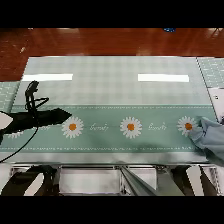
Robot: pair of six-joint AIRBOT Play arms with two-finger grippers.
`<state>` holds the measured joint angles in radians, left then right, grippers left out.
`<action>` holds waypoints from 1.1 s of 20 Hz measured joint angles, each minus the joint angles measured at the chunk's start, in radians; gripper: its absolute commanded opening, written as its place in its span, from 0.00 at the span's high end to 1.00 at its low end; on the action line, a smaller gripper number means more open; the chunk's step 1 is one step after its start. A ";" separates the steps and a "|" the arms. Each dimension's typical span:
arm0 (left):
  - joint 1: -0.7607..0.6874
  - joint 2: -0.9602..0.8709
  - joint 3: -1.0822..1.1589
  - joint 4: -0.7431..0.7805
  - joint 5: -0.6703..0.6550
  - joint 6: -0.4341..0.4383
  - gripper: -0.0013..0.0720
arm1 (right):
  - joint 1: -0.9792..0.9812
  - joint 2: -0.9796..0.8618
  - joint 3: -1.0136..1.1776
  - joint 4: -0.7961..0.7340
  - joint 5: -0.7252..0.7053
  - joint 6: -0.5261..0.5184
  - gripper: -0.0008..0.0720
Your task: Fold the shirts.
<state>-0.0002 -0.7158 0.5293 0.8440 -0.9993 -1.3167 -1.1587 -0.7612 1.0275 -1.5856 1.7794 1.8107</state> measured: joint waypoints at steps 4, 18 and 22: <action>0.000 -0.001 0.000 0.000 -0.003 0.000 0.96 | -0.128 0.061 -0.187 -0.077 -0.100 0.016 0.43; -0.002 -0.259 0.427 0.001 0.028 0.026 0.96 | 0.093 -0.124 0.000 0.501 -0.549 -0.116 0.95; -0.045 -0.382 0.770 0.023 0.030 0.011 0.96 | 0.571 -0.248 0.191 0.630 -0.684 -0.238 0.96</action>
<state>-0.0456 -1.0981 1.2995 0.8669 -0.9691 -1.3060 -0.5873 -1.0092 1.2182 -0.9554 1.0950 1.5723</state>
